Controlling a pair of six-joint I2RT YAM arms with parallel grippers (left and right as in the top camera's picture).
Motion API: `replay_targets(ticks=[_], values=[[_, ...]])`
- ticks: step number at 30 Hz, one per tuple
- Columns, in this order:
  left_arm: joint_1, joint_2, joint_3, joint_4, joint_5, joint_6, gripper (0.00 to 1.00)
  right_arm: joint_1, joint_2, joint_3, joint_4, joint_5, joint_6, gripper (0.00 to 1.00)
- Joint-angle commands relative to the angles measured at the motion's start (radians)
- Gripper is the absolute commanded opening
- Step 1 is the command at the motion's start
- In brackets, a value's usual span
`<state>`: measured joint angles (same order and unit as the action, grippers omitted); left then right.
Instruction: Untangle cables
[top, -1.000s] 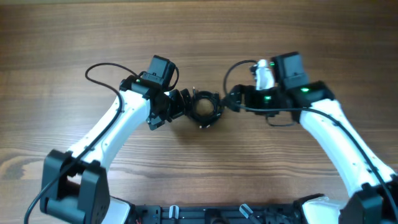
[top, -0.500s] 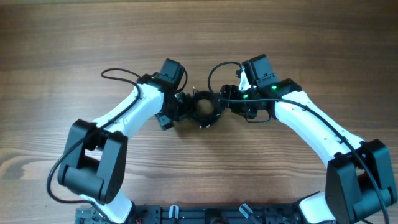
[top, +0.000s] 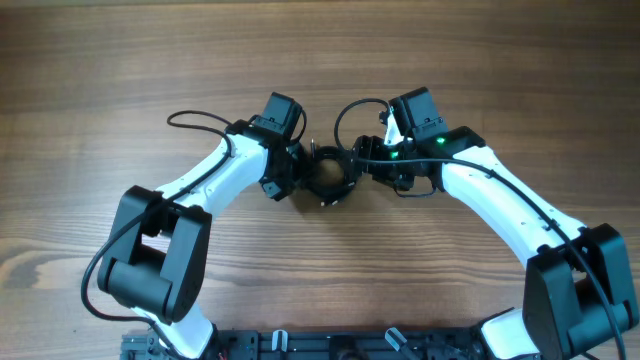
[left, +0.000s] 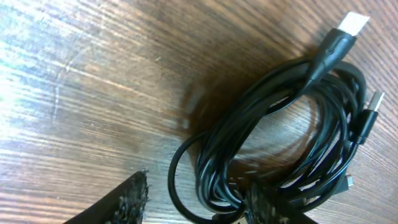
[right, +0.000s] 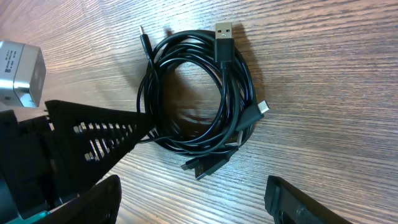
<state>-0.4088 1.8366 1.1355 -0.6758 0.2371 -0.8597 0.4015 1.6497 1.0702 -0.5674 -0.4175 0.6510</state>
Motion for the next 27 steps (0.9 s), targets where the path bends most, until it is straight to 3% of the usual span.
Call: replay_targets(ticks=[1,3,5,7,11,22,27], values=[[-0.002,0.026,-0.006,-0.015,0.002,-0.013,0.47,0.002,0.006,0.003,0.001,0.006,0.006,0.75],[-0.002,0.036,-0.006,-0.025,0.002,-0.013,0.38,0.002,0.006,0.003,0.002,-0.002,0.006,0.75],[-0.002,0.035,-0.006,-0.027,0.002,-0.013,0.17,0.002,0.006,0.003,0.002,-0.002,0.005,0.75],[-0.002,0.034,-0.004,-0.023,0.006,-0.012,0.04,0.002,0.006,0.003,-0.002,-0.002,0.005,0.76],[-0.002,-0.041,-0.002,-0.027,0.020,-0.008,0.04,0.001,0.006,0.003,0.002,-0.002,0.005,0.76],[-0.002,-0.515,-0.002,-0.009,0.020,-0.009,0.04,0.002,0.006,0.003,0.002,-0.029,0.004,0.80],[-0.002,-0.569,-0.002,0.023,0.033,-0.009,0.04,0.001,0.006,0.003,0.017,-0.086,0.003,0.82]])
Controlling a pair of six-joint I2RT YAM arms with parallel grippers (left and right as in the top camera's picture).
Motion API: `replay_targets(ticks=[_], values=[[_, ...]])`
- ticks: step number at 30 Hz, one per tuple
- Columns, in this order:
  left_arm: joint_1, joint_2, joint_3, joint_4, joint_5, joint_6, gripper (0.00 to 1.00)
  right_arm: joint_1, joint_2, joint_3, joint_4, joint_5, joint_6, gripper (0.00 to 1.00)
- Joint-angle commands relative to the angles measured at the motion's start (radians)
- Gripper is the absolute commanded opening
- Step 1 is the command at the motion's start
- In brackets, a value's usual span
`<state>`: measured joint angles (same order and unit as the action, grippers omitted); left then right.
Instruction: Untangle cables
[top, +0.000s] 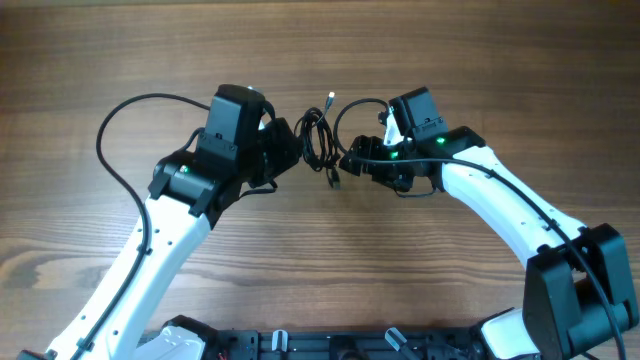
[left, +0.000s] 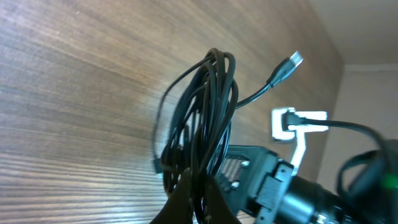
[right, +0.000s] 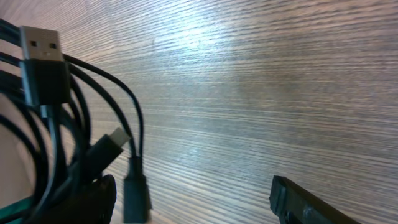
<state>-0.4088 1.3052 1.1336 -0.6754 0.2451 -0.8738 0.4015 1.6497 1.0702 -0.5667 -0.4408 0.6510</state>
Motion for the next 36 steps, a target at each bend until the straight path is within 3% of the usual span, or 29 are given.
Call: replay_targets(ticks=[1,4,7,11,17,18,19,22,24,29,32,36], values=[[-0.002,-0.043,0.000,0.032,0.032,0.005,0.04,0.001,0.006,0.003,0.031,-0.088,0.003,0.84],[-0.002,-0.056,0.000,0.051,0.019,0.006,0.04,0.001,0.006,0.003,0.105,-0.206,0.003,0.86],[-0.002,-0.048,0.000,-0.003,-0.106,0.005,0.04,-0.003,0.006,0.003,0.196,-0.303,0.000,0.87],[-0.001,-0.047,0.000,-0.020,-0.106,0.005,0.04,-0.003,0.006,0.003,0.303,-0.387,0.005,0.87],[-0.001,-0.047,0.000,0.135,0.254,0.005,0.04,0.023,0.008,0.003,0.265,-0.220,0.008,0.82],[-0.001,-0.048,0.000,0.150,0.293,0.005,0.04,0.027,0.010,0.003,0.260,-0.183,0.015,0.77],[-0.001,-0.050,0.000,0.157,0.309,0.005,0.04,0.028,0.011,0.002,0.254,-0.152,0.032,0.65],[0.014,-0.075,0.000,0.160,0.315,0.006,0.04,0.027,0.011,0.002,0.203,-0.031,0.032,0.17],[0.040,-0.082,0.000,0.148,0.291,0.032,0.04,0.026,0.011,0.002,0.153,0.034,0.034,0.04],[0.142,-0.080,0.000,-0.150,-0.174,0.024,0.04,0.003,0.010,0.003,0.116,0.131,0.029,0.05],[0.198,-0.080,0.000,-0.208,-0.220,0.024,0.04,-0.036,0.005,0.011,0.117,0.111,0.030,0.09],[0.206,-0.080,0.000,-0.192,-0.213,0.024,0.04,-0.063,-0.008,0.055,0.148,-0.102,0.026,0.11]])
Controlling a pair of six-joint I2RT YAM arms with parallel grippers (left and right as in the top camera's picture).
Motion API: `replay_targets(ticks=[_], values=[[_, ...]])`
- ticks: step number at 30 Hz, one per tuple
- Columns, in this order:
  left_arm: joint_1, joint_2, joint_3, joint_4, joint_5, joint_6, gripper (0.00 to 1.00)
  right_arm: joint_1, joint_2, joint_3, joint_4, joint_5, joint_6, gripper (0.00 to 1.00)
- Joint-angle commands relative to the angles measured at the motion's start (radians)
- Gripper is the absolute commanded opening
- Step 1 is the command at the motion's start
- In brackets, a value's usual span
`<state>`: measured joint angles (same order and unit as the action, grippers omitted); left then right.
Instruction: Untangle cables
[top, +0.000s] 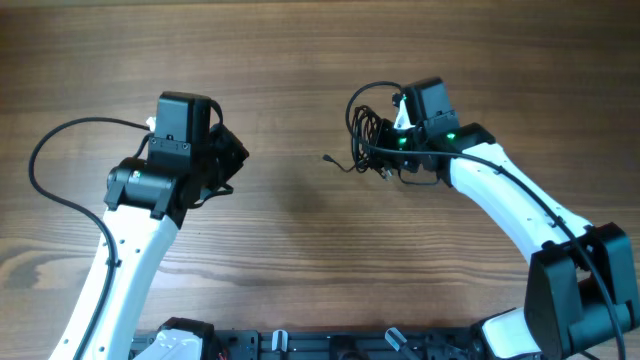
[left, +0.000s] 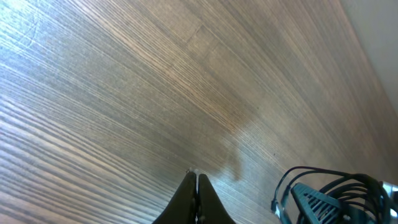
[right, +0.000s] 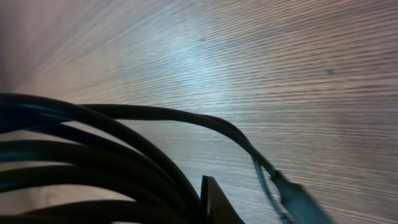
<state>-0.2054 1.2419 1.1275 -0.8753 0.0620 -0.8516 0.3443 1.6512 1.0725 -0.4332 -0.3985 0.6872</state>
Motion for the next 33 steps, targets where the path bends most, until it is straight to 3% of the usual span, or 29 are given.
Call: replay_targets(ticks=[1,4,6,7,9,11,14,16,17,18,21,23,24,27,30,33], values=[[0.003,-0.017,0.006,0.010,-0.030,0.002,0.04,-0.005,-0.010,0.066,0.014,-0.167,-0.035,0.13],[0.003,-0.017,0.006,0.010,-0.028,0.002,0.04,-0.005,-0.010,0.081,0.013,-0.190,-0.058,0.17],[0.003,-0.017,0.006,0.018,0.061,0.007,0.04,-0.003,-0.010,0.081,0.026,-0.252,-0.058,0.17],[0.003,-0.017,0.006,0.043,0.159,0.029,0.14,0.004,-0.010,0.081,0.037,-0.257,-0.056,0.17],[0.003,-0.017,0.006,0.092,0.255,0.063,0.18,0.023,-0.010,0.081,0.050,-0.255,-0.056,0.14],[0.003,-0.012,0.006,0.087,0.225,0.063,0.18,0.026,-0.010,0.081,0.051,-0.256,-0.056,0.06],[0.003,0.015,0.005,0.046,0.188,0.063,0.20,0.026,-0.010,0.081,0.057,-0.290,-0.058,0.05],[0.003,0.052,0.005,0.018,0.159,0.063,0.27,0.026,-0.010,0.081,0.016,-0.192,-0.060,0.36],[0.003,0.076,0.005,0.006,0.149,0.063,0.32,0.026,-0.010,0.081,-0.045,-0.123,-0.065,0.48],[0.003,0.095,0.005,-0.003,0.146,0.063,0.34,0.026,-0.009,0.081,-0.100,-0.076,-0.079,0.53],[0.003,0.166,0.005,-0.007,0.147,0.062,0.37,0.026,-0.008,0.081,-0.338,0.142,-0.086,0.64],[0.003,0.196,0.005,-0.003,0.147,0.062,0.38,0.030,-0.006,0.075,-0.421,0.134,-0.108,0.66],[0.003,0.207,0.005,-0.001,0.146,0.062,0.41,0.044,-0.006,0.062,-0.420,0.059,-0.207,0.65],[0.003,0.213,0.005,0.008,0.146,0.062,0.56,0.126,-0.005,0.045,-0.364,-0.012,-0.410,0.69],[0.003,0.213,0.005,0.010,0.146,0.062,0.82,0.187,-0.005,0.045,-0.337,0.089,-0.436,0.74],[0.048,0.213,0.005,0.010,0.147,0.050,0.95,0.256,-0.005,0.030,-0.319,0.129,-0.524,0.74]])
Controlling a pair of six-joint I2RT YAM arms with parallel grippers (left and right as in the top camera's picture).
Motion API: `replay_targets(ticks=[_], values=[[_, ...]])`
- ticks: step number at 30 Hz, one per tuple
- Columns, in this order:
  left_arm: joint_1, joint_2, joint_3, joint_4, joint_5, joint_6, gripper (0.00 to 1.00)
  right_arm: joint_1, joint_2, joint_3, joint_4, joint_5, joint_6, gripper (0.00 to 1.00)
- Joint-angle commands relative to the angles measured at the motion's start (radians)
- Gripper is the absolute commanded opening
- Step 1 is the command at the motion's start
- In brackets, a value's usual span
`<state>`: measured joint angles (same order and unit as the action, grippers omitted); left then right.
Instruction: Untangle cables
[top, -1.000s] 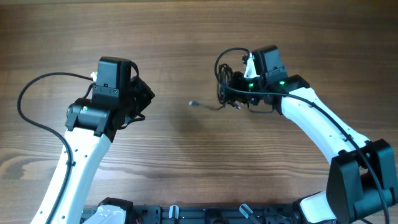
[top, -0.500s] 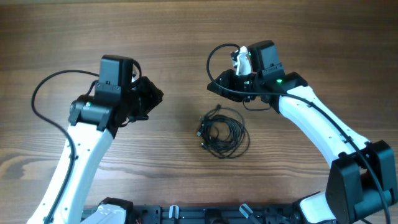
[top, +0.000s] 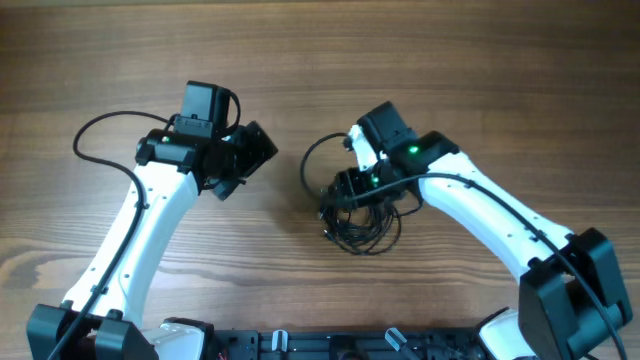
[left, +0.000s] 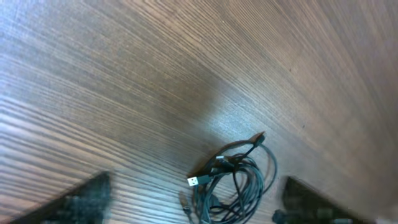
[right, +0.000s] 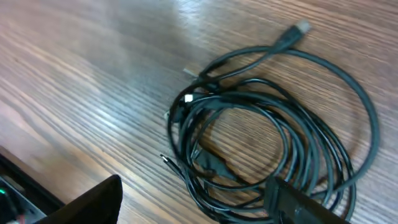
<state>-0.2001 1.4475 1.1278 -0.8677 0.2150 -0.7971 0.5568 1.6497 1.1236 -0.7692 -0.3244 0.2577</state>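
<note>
A bundle of black cables (top: 362, 222) lies loosely coiled on the wooden table, with several plug ends sticking out. My right gripper (top: 340, 190) hovers just over its left side, open; in the right wrist view the cables (right: 267, 137) lie flat beneath and between the spread fingers (right: 93, 202), touching neither. A plug (right: 298, 28) points away at the top. My left gripper (top: 262, 152) is open too, off to the left and above the table. The left wrist view shows the bundle (left: 239, 180) ahead with a silver USB plug (left: 193, 182).
Bare wooden table (top: 470, 60) surrounds the bundle on all sides. The left arm's own black lead (top: 90, 140) loops out to the far left. The arms' base rail (top: 330, 345) runs along the front edge.
My right gripper was shut on the raised bundle at the right; now it is open and the bundle lies on the table nearer the middle and front. My left gripper has opened and moved towards it.
Both grippers stood open at the coiled bundle in the middle of the table. Then my left gripper held it up on edge. Then my right gripper held it at the right while the left was shut and empty. Now it lies loose, both grippers open.
</note>
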Motion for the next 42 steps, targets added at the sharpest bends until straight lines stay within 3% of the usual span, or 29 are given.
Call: replay_targets(ticks=[1,5,6,7,9,10,11,14,22,28,31,37,39,42], values=[[0.065,0.008,0.004,0.002,-0.001,-0.004,0.98,0.059,0.000,-0.027,0.023,0.077,-0.098,0.74],[0.153,0.008,0.004,-0.031,0.013,-0.004,1.00,0.093,0.061,-0.037,0.089,0.129,-0.101,0.74],[0.178,0.008,0.004,-0.045,0.013,-0.003,1.00,0.093,0.085,-0.037,0.101,0.129,-0.101,0.68],[0.188,0.008,0.004,-0.050,0.013,-0.003,1.00,0.093,0.100,-0.037,0.108,0.129,-0.100,0.59],[0.216,0.008,0.004,-0.061,0.012,-0.003,1.00,0.093,0.127,-0.037,0.111,0.113,-0.088,0.30],[0.219,0.008,0.004,-0.062,0.012,-0.003,1.00,0.093,0.127,-0.037,0.114,0.114,-0.058,0.22],[0.220,0.008,0.004,-0.061,0.012,-0.003,1.00,0.093,0.125,-0.033,0.119,0.114,-0.035,0.04],[0.217,0.008,0.004,-0.062,0.013,-0.003,1.00,0.093,0.108,0.037,0.113,0.095,0.093,0.04],[0.120,0.008,0.004,-0.062,0.038,0.008,0.99,0.090,-0.045,0.559,0.029,0.039,0.139,0.04],[0.077,0.008,0.004,-0.039,0.030,0.008,1.00,0.090,-0.127,0.843,0.154,0.340,0.268,0.04],[0.077,0.008,0.004,-0.039,0.030,0.008,1.00,0.090,-0.195,0.861,0.379,0.470,0.268,0.04],[0.077,0.008,0.004,-0.031,0.031,0.008,1.00,0.090,-0.224,0.861,0.755,0.484,0.278,0.04],[0.077,0.008,0.004,-0.031,0.031,0.008,1.00,0.090,-0.206,0.861,0.770,0.462,0.385,0.04],[0.077,0.008,0.004,-0.031,0.031,0.008,1.00,0.092,-0.118,0.860,0.600,0.265,0.396,0.04]])
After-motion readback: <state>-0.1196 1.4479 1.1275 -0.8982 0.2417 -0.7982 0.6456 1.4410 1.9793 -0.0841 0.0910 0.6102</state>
